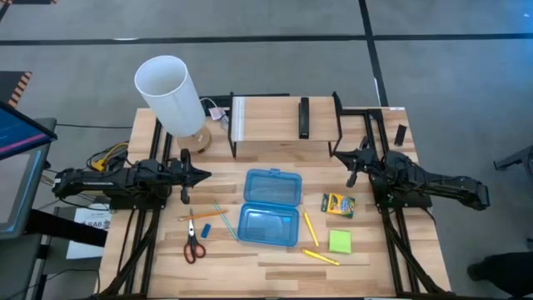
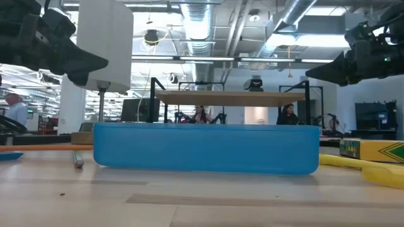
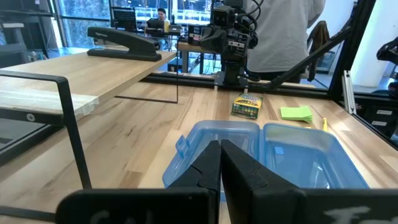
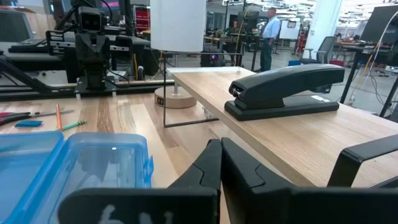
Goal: Pack school essentials
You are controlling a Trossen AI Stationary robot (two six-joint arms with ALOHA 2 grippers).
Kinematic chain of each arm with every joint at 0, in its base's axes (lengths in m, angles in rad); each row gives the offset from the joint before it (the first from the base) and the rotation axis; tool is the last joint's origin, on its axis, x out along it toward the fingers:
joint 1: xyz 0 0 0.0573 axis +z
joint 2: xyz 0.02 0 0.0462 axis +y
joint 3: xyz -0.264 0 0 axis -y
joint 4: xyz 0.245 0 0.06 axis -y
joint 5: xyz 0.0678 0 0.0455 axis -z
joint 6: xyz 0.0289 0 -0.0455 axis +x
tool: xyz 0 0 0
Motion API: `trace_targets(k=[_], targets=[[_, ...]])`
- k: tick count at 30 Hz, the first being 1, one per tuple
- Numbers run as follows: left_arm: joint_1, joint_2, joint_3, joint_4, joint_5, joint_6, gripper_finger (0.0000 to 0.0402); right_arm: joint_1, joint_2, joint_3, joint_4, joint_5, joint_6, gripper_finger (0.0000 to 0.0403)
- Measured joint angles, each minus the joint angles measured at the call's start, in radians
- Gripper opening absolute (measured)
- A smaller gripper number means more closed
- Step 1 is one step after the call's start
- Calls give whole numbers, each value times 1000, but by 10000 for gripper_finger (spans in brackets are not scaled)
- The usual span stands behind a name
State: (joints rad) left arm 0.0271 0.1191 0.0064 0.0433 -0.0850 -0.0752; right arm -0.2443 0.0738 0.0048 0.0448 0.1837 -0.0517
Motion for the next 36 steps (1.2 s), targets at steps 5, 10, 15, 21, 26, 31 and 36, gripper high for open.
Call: trace_targets(k=[5, 10, 15, 21, 26, 31, 36], targets=[[0, 0, 0, 0, 0, 0, 0, 0, 0, 0, 0, 0, 0, 28], [0, 0, 0, 0, 0, -52, 0, 0, 0, 0, 0, 0, 0, 28], [0, 0, 0, 0, 0, -246, 0, 0, 0, 0, 0, 0, 0, 27], [0, 0, 0, 0, 0, -461, 0, 0, 0, 0, 0, 0, 0, 29], [0, 0, 0, 1, -12, -474, 0, 0, 0, 0, 0, 0, 0, 27], [1, 0, 12, -4, -29, -358, 0, 0, 0, 0, 0, 0, 0, 27], [-12, 37, 129, -173, -5, -297, 0, 0, 0, 0, 0, 0, 0, 28]])
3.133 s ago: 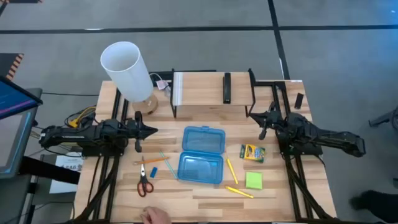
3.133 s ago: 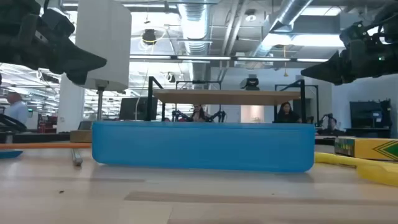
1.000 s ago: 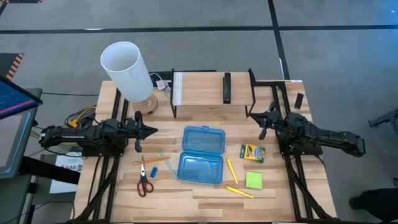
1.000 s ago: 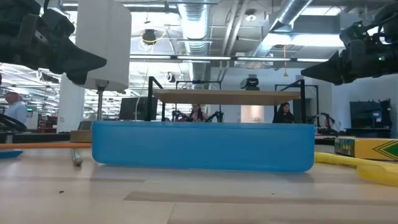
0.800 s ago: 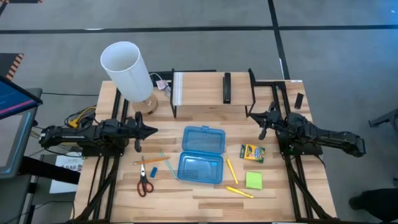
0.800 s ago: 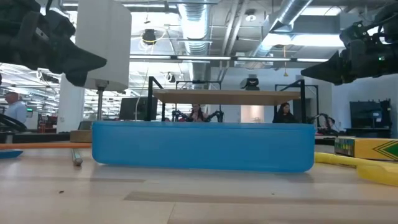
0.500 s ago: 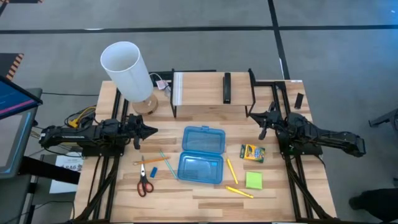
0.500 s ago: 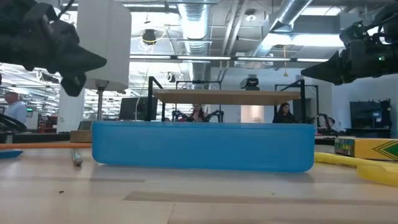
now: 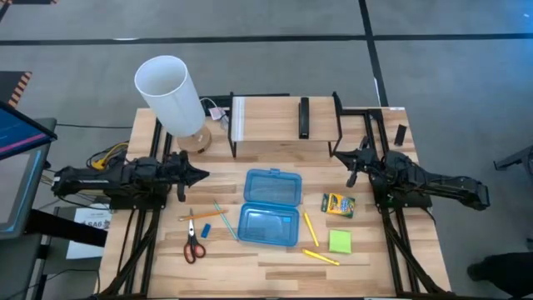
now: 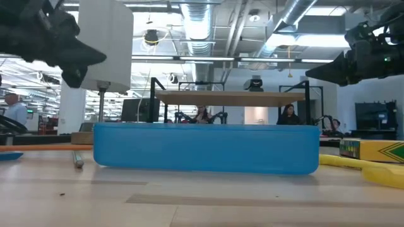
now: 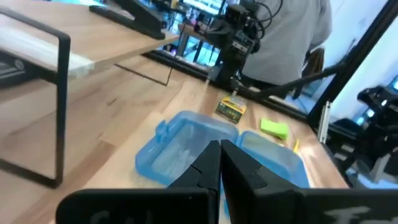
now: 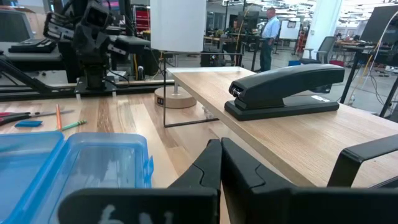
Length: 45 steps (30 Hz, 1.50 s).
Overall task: Pack school essentials
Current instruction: Put the orange pencil into the blue supply box
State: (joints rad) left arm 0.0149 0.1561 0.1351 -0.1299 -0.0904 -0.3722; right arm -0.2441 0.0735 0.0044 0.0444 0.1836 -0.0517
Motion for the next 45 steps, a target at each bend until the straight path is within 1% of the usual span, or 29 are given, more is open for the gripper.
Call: trace_targets(k=[3, 7, 11, 15, 19, 24, 29, 32, 35, 45], targets=[[-19, 56, 49, -101, -3, 23, 0, 0, 0, 0, 0, 0, 0, 29], [-52, 150, 86, -116, 0, 24, 0, 0, 0, 0, 0, 0, 0, 28], [-95, 271, 152, -160, 24, 39, 5, 0, 0, 0, 0, 0, 0, 27], [-163, 392, 234, -298, 32, 1, 30, 0, 0, 0, 0, 0, 0, 28], [-254, 506, 290, -411, 36, -87, 70, 0, 0, 0, 0, 0, 0, 28], [-398, 632, 308, -435, 68, -192, 127, 0, 0, 0, 0, 0, 0, 28], [-528, 740, 308, -435, 16, -310, 165, 0, 0, 0, 0, 0, 0, 29], [-579, 795, 308, -435, -28, -377, 175, 0, 0, 0, 0, 0, 0, 27], [-603, 840, 308, -433, -52, -416, 176, 0, 0, 0, 0, 0, 0, 27], [-611, 1021, 308, -430, -74, -454, 176, 0, 0, 0, 0, 0, 0, 27]])
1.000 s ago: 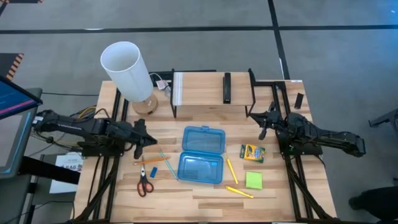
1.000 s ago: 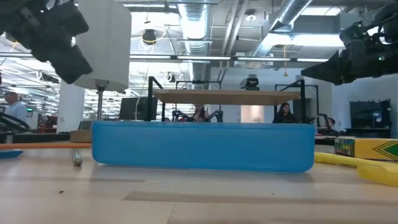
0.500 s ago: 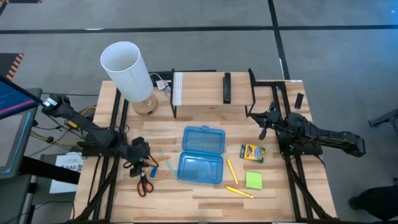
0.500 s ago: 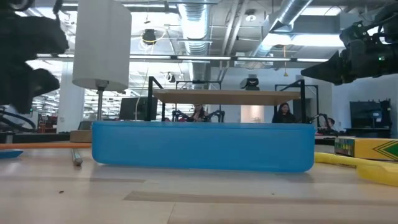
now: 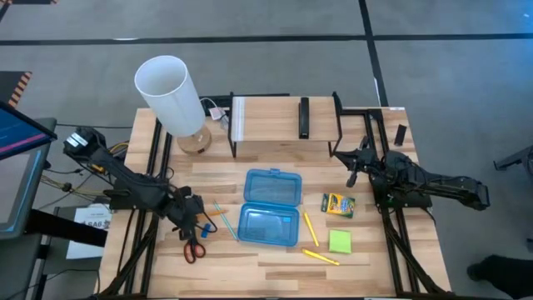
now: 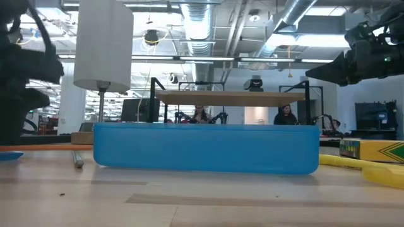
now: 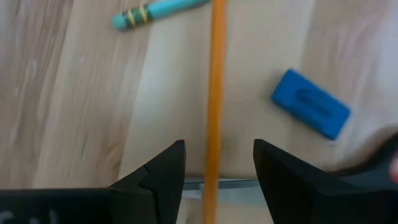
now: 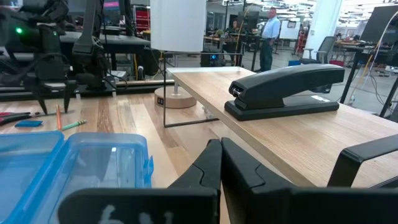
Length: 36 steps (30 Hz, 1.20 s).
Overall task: Pack school essentials
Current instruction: Put the orange pencil into the blue supply box
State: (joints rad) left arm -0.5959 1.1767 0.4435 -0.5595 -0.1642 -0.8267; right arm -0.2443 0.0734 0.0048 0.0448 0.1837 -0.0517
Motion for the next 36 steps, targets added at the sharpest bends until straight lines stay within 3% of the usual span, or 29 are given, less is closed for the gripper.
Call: trace_targets(k=[9, 19, 24, 30, 36], targets=[[0, 64, 6, 8, -2, -10, 161, 0, 0, 0, 0, 0, 0, 28], [1, 58, 4, 8, 2, -26, 12, 0, 0, 0, 0, 0, 0, 27], [18, 64, 55, -98, -16, 8, 6, 0, 0, 0, 0, 0, 0, 28], [59, 62, 233, -215, -98, 138, 2, 0, 0, 0, 0, 0, 0, 28], [113, 77, 356, 32, -104, 396, 1, 0, 0, 0, 0, 0, 0, 27]])
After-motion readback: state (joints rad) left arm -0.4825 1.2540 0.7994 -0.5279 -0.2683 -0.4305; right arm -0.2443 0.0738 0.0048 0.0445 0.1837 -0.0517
